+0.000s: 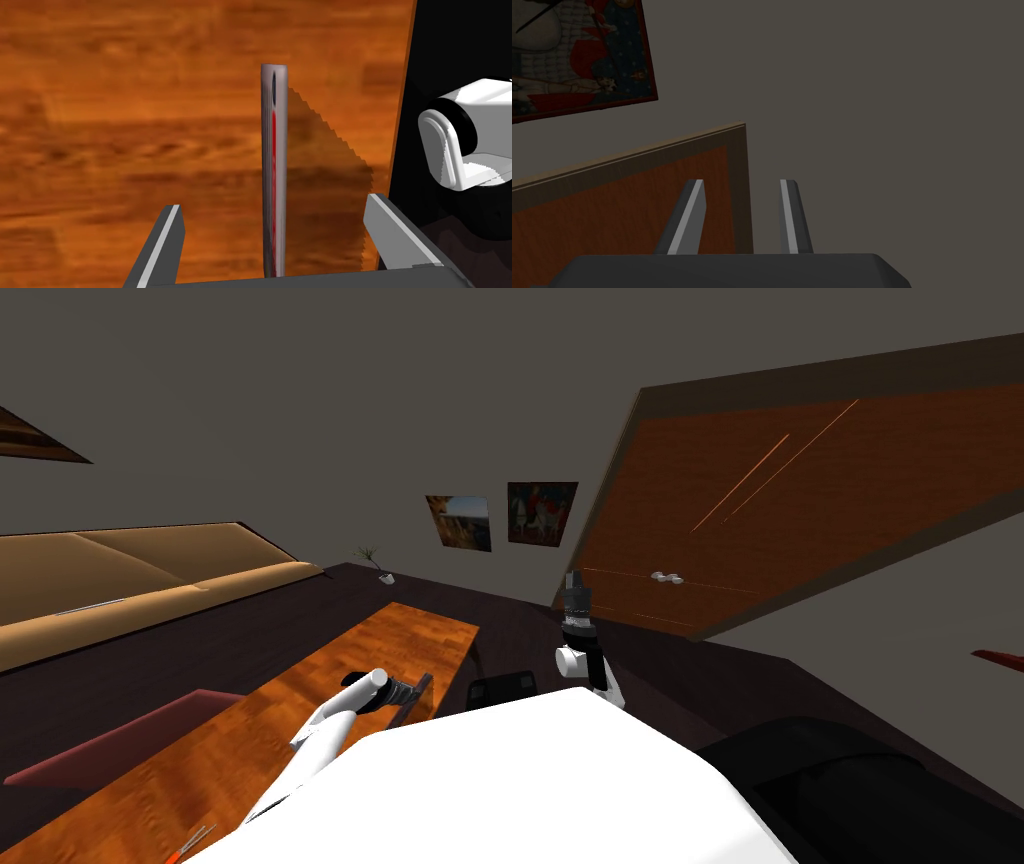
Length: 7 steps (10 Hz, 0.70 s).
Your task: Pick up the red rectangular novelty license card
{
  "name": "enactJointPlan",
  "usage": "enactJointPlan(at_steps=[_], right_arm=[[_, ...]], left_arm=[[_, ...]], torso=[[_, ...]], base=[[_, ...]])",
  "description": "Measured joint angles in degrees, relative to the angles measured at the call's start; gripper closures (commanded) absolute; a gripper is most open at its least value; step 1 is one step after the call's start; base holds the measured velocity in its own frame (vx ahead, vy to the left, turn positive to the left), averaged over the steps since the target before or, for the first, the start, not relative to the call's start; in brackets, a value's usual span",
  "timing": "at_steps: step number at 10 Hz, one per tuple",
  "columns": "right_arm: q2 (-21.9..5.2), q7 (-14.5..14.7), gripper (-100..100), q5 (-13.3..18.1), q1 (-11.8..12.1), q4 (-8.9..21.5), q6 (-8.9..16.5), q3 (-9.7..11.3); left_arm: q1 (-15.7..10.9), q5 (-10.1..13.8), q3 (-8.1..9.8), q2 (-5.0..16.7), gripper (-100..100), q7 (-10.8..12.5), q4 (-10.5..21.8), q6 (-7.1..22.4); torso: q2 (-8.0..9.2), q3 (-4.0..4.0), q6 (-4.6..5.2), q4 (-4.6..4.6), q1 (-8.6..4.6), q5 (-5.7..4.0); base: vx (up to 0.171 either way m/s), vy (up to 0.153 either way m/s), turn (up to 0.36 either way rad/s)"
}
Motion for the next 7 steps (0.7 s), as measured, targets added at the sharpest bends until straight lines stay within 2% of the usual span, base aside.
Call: enactJointPlan(at_steps=[1, 5, 6, 7], right_arm=[[0.0, 0.0, 0, 0.0, 0.0, 0.0, 0.0, 0.0], [0.0, 0.0, 0, 0.0, -0.01, 0.0, 0.0, 0.0], [0.0, 0.0, 0, 0.0, -0.01, 0.0, 0.0, 0.0], [0.0, 0.0, 0, 0.0, -0.01, 0.0, 0.0, 0.0]], left_arm=[[0.0, -0.02, -0.01, -0.04, 100, -0.05, 0.07, -0.18], [-0.01, 0.01, -0.08, -0.13, 100, -0.11, 0.05, -0.04], [-0.01, 0.01, -0.09, -0.14, 0, -0.12, 0.05, -0.04], [-0.01, 0.01, -0.09, -0.14, 100, -0.12, 0.05, -0.04]], torso=[[0.05, 0.03, 0.0, 0.01, -0.04, -0.01], [0.0, -0.01, -0.02, -0.01, 0.15, 0.05], [-0.01, -0.01, -0.03, -0.01, 0.17, 0.05], [-0.01, -0.02, -0.03, -0.01, 0.17, 0.05]], base=[[0.0, 0.0, 0.0], [0.0, 0.0, 0.0], [0.0, 0.0, 0.0], [-0.029, -0.023, -0.031]])
